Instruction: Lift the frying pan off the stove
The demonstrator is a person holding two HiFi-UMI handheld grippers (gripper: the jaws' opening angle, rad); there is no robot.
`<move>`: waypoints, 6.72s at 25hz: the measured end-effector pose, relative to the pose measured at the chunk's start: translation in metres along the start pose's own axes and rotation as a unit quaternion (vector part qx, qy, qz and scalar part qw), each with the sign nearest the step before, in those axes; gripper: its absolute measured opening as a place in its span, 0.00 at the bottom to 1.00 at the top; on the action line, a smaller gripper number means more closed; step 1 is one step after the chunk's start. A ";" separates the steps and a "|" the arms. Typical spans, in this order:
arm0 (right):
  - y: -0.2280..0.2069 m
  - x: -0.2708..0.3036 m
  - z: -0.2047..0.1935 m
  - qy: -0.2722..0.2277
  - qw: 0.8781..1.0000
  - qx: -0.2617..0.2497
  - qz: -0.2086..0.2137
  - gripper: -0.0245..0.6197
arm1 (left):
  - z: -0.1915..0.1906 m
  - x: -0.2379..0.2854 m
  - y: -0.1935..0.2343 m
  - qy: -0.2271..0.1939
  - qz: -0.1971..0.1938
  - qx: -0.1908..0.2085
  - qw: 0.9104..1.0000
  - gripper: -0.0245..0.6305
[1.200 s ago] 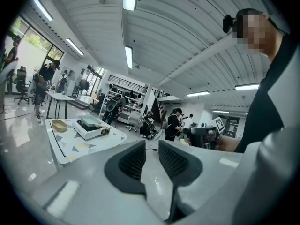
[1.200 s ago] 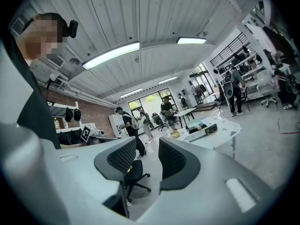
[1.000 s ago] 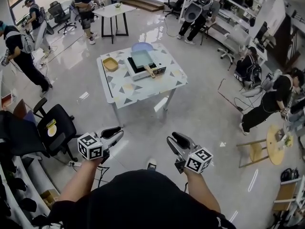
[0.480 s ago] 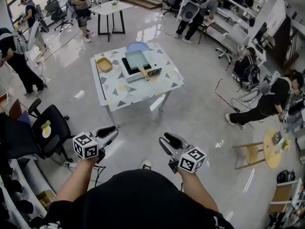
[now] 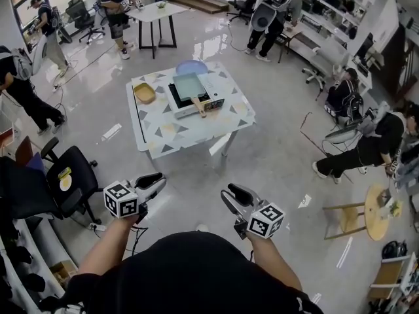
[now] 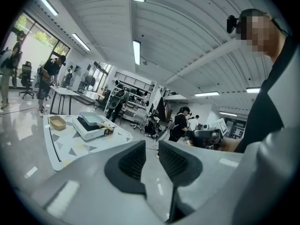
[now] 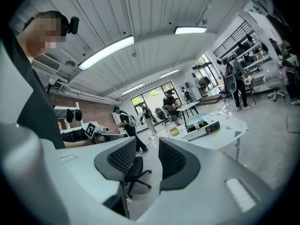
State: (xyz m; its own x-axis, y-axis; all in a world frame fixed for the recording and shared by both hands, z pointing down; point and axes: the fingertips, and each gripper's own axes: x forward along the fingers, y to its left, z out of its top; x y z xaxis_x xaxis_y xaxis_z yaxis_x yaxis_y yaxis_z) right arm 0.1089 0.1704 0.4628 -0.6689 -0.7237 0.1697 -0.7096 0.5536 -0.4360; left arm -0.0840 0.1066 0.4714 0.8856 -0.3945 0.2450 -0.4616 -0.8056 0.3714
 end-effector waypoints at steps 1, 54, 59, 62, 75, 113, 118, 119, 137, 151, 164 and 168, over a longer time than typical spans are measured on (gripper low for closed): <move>-0.004 0.001 0.002 0.001 1.000 0.000 0.002 0.32 | 0.002 0.003 0.002 -0.002 0.001 0.000 1.000 0.16; -0.127 0.089 0.062 0.023 0.999 0.015 0.021 0.32 | 0.040 0.105 0.104 0.011 0.024 -0.033 0.999 0.16; -0.137 0.106 0.066 0.024 0.999 0.021 0.013 0.32 | 0.047 0.114 0.125 0.017 0.015 -0.035 0.999 0.16; -0.144 0.115 0.070 0.023 0.999 0.025 0.005 0.32 | 0.050 0.119 0.137 0.022 0.009 -0.037 0.999 0.16; -0.172 0.167 0.093 0.020 0.999 0.027 -0.017 0.32 | 0.072 0.151 0.193 0.035 -0.023 -0.039 0.998 0.16; -0.284 0.296 0.151 0.061 0.998 0.016 -0.017 0.32 | 0.085 0.235 0.268 0.083 -0.091 -0.083 0.989 0.20; -0.309 0.317 0.142 0.093 0.995 0.027 0.005 0.32 | 0.073 0.258 0.276 0.104 -0.089 -0.104 0.985 0.23; -0.315 0.321 0.140 0.099 0.995 0.029 0.009 0.32 | 0.071 0.262 0.278 0.106 -0.088 -0.109 0.984 0.23; -0.370 0.384 0.082 0.214 0.971 0.074 0.078 0.35 | 0.032 0.317 0.311 0.101 -0.045 -0.209 0.972 0.28; -0.381 0.422 0.042 0.285 0.939 0.129 0.145 0.39 | 0.009 0.352 0.320 0.094 -0.027 -0.281 0.955 0.34; -0.380 0.439 0.011 0.325 0.905 0.198 0.191 0.46 | 0.005 0.377 0.316 0.067 -0.038 -0.324 0.943 0.34; -0.378 0.443 0.006 0.328 0.895 0.223 0.206 0.46 | 0.006 0.383 0.312 0.066 -0.040 -0.326 0.942 0.34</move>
State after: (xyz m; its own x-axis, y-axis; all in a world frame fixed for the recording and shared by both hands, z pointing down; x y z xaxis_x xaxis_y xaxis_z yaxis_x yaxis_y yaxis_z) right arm 0.0823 -0.3615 0.6977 -0.9431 -0.0187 0.3320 -0.3124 0.3924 -0.8651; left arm 0.1118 -0.2985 0.6757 0.9251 -0.2507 0.2852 -0.3640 -0.3712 0.8542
